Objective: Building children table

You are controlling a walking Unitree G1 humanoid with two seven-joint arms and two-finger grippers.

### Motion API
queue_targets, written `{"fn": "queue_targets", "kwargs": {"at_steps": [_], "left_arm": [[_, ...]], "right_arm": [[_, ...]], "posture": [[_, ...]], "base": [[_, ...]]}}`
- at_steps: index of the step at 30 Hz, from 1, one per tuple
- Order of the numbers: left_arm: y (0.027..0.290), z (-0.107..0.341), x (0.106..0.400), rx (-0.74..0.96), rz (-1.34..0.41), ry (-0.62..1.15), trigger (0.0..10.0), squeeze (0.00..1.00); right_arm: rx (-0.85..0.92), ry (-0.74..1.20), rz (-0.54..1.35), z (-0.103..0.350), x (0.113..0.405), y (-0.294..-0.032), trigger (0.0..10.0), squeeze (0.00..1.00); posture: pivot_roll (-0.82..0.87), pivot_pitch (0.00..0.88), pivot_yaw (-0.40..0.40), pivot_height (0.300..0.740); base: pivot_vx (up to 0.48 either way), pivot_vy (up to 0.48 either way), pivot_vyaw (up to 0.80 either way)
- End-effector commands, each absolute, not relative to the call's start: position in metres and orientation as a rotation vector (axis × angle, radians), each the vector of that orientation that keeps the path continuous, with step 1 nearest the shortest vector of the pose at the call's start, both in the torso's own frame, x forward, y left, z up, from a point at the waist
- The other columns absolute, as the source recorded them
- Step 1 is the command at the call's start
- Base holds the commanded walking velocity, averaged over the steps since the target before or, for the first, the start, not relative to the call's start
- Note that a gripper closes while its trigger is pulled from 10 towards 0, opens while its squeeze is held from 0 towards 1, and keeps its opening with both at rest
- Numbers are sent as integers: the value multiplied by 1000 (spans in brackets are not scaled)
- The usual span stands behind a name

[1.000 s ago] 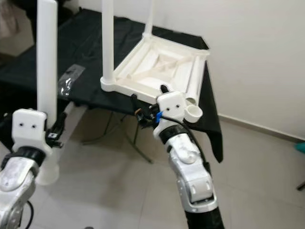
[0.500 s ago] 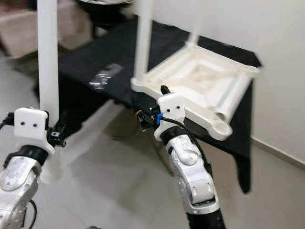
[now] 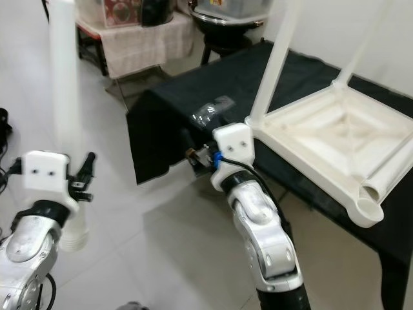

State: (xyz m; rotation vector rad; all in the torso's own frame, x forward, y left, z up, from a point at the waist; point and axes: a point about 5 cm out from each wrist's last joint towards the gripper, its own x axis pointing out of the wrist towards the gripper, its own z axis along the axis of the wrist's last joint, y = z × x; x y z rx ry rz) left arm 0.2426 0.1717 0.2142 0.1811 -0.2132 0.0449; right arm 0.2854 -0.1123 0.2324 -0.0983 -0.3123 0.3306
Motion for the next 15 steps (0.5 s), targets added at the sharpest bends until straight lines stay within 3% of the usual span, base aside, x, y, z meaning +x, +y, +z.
{"fn": "queue_targets", "kwargs": {"at_steps": [1, 15], "left_arm": [[169, 217, 242, 191, 32, -230, 10000, 0], [170, 217, 244, 199, 30, -233, 10000, 0]], "right_arm": [[-102, -300, 308, 231, 287, -119, 10000, 0], [-89, -307, 305, 232, 288, -119, 10000, 0]], "posture": [[102, 186, -128, 740], [105, 183, -128, 740]], "base": [[0, -461, 0], [0, -460, 0]]}}
